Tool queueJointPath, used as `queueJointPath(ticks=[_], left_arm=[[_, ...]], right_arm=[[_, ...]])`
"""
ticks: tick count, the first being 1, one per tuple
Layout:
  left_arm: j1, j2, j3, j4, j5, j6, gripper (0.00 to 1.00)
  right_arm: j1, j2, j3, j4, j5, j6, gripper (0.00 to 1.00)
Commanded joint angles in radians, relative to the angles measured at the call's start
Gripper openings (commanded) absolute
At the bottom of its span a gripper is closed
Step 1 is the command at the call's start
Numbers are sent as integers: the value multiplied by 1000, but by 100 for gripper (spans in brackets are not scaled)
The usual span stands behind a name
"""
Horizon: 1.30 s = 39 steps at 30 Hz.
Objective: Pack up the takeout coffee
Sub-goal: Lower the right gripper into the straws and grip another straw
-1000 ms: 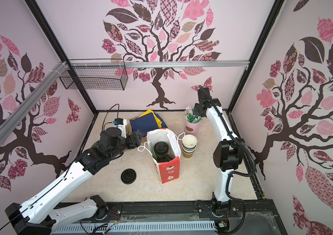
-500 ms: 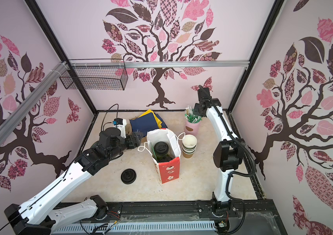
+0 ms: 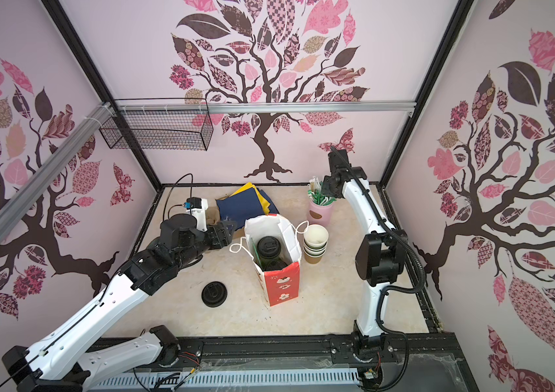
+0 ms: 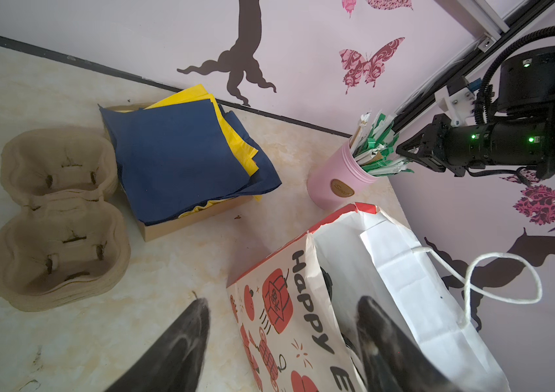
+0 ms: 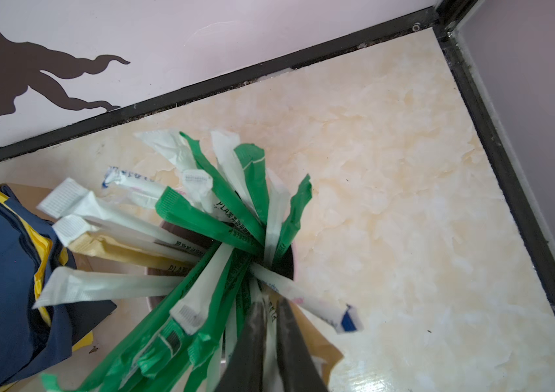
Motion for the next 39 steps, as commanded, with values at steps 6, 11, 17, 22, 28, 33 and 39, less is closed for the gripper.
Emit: queueJointPath(ticks=[6, 11, 17, 22, 28, 33, 39], left_arm=[[3, -20, 26, 2, -11, 0, 71], [3, -21, 26, 1, -12, 3, 71], [3, -21, 25, -4, 16, 0, 72], [2, -35, 13, 14, 35, -1, 73], [2, -66, -8, 60, 68, -8, 76], [3, -83, -8, 49, 75, -20, 78], [2, -97, -28, 29, 93, -26, 78]], right_arm=[[3, -50, 25, -1, -5, 3, 10], [3, -62, 41, -4, -5, 2, 6], [3, -88, 42, 2, 0, -4, 6], [3, -120, 41, 12, 5, -15, 6], [3, -170, 47, 3, -31, -34, 8], [3, -256, 52, -22, -39, -54, 9], [2, -369, 51, -54, -40, -99, 10]])
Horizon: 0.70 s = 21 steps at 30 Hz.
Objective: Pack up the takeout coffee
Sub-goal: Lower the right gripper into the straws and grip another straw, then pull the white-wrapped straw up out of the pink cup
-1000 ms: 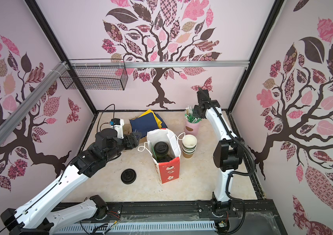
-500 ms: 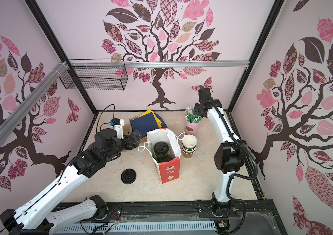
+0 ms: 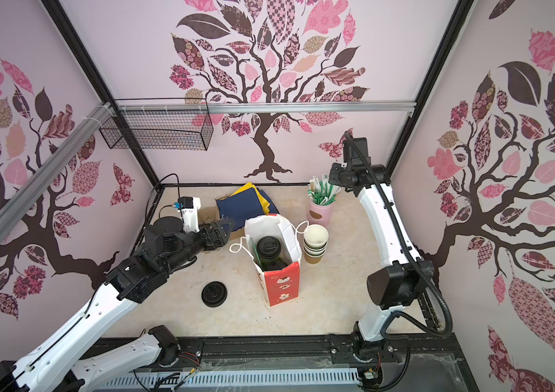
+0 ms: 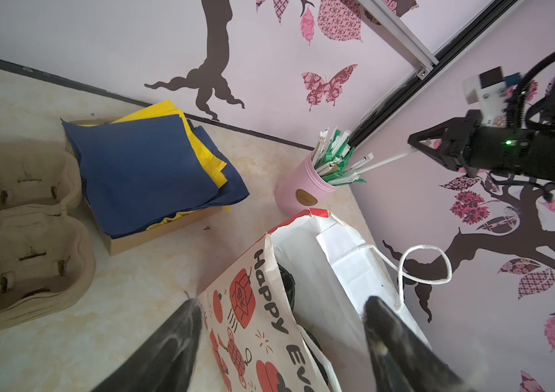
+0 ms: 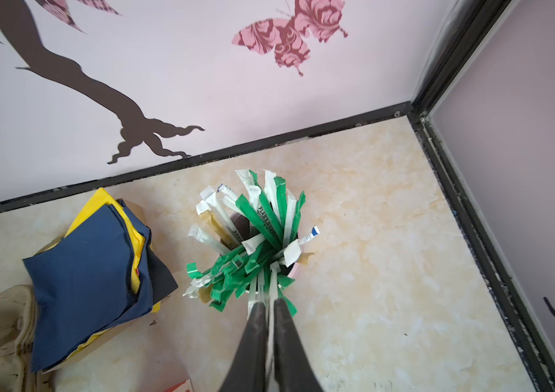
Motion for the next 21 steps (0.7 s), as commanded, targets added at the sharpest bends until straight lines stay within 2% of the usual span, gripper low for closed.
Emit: queueJointPath(ticks=[1, 8, 10, 14, 16, 21], left_arm=[[3, -19, -28, 6, 28, -2, 78], [3, -13, -21, 7, 102, 26, 78], [3, -9, -10, -23, 107, 25, 78], [3, -9, -7, -47, 119, 29, 78], [4, -4, -7, -52, 131, 37, 78], [3, 26, 2, -58, 166, 47, 78]], right_arm=[[2, -99, 54, -39, 1, -36, 10], [3, -212, 80, -9, -7, -43, 8], [4, -258, 85, 12, -49, -43, 5], [2, -364, 24, 102, -267, -35, 2], [3, -408, -35, 137, -435, -32, 2], [10, -468, -126, 112, -647, -24, 1]])
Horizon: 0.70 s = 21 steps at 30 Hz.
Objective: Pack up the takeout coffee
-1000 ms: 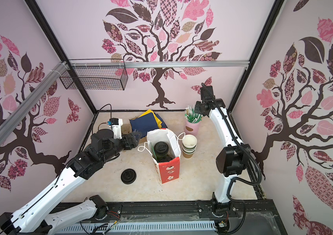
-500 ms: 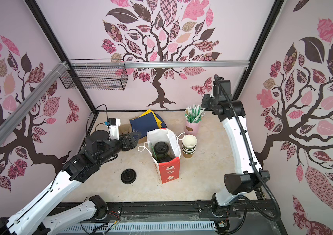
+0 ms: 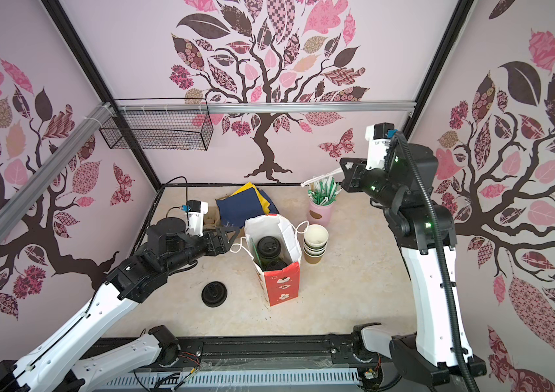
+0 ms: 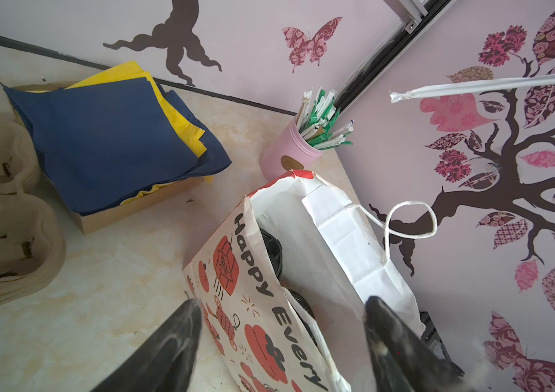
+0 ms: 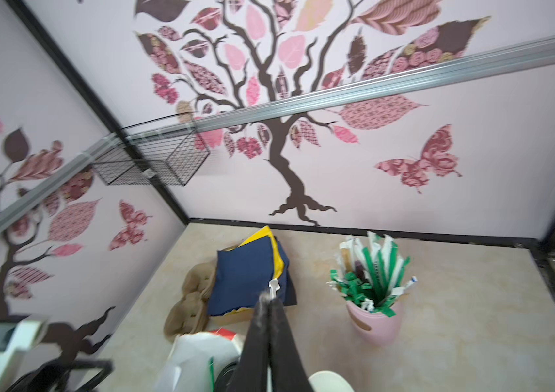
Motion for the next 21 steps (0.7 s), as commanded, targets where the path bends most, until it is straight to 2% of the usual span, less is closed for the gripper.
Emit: queueJointPath(ticks=[1, 5, 9, 14, 16, 21], left_arm=[[3, 20, 8, -11, 40, 23, 78], [3, 36, 15, -11, 49, 29, 78], [3, 39, 12, -18, 41, 23, 78], [3, 20, 0, -29, -1, 10, 77], [3, 9, -7, -30, -15, 3, 77], [3, -9, -21, -25, -44, -9, 77]], right_arm=[[15, -11, -39, -8, -223, 8, 0], [100, -7, -55, -56, -279, -10, 0], [206, 52, -41, -174, -262, -66, 0], [345, 134, -6, -346, -111, -156, 0], [383, 154, -19, -362, -68, -162, 0], [419, 203, -103, -297, -117, -135, 0]])
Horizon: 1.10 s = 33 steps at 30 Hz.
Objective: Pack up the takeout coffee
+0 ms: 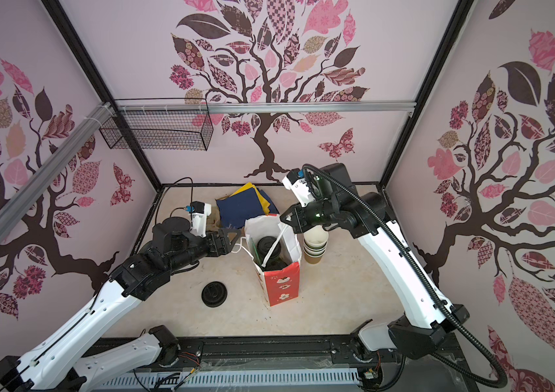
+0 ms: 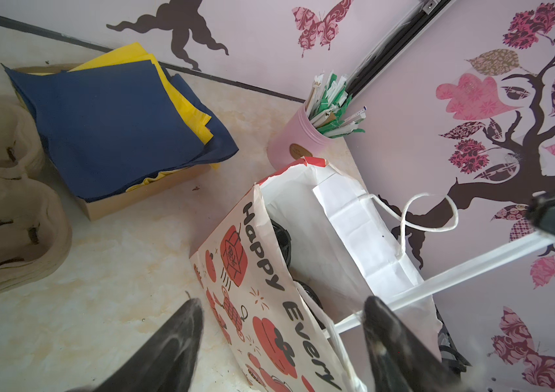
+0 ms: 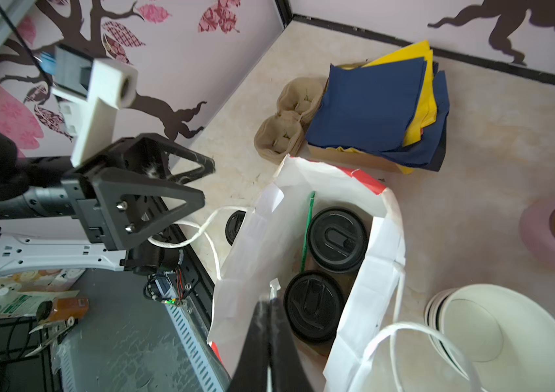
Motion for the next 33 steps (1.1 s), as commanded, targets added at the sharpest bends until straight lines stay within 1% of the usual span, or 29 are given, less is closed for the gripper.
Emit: queueJointPath(ticks=[1, 4, 9, 15, 16, 19, 21, 24, 27, 28, 31, 33], left_arm=[[3, -20, -22, 1, -34, -9, 77], [2, -26, -24, -2, -52, -13, 77], [2, -33, -26, -16, -84, -20, 77], [2, -38, -26, -25, -118, -28, 77], [2, -38, -27, -25, -120, -29, 77], [2, -40, -31, -22, -130, -33, 77], [3, -40, -28, -29, -146, -38, 77], [3, -40, -19, -47, -175, -44, 77], [3, -39, -5, -82, -229, -56, 77], [3, -38, 2, -101, -248, -60, 77], [3, -25, 31, -166, -325, -78, 76], [5, 1, 66, -247, -390, -106, 75]], right_arm=[[30, 52, -24, 0, -2, -8, 0], [63, 118, -13, -5, -9, -19, 0], [98, 238, 55, -43, 10, -55, 0], [145, 329, 81, -27, 13, -59, 1], [151, 339, 81, -23, 13, -57, 3], [156, 365, 87, 4, 25, -29, 21], [157, 371, 115, 18, 69, 1, 32], [156, 342, 131, 59, 114, 31, 44], [156, 276, 108, 126, 159, 49, 50], [156, 250, 97, 148, 192, 60, 53], [157, 138, 34, 242, 347, 90, 57], [157, 24, -60, 337, 486, 108, 62]])
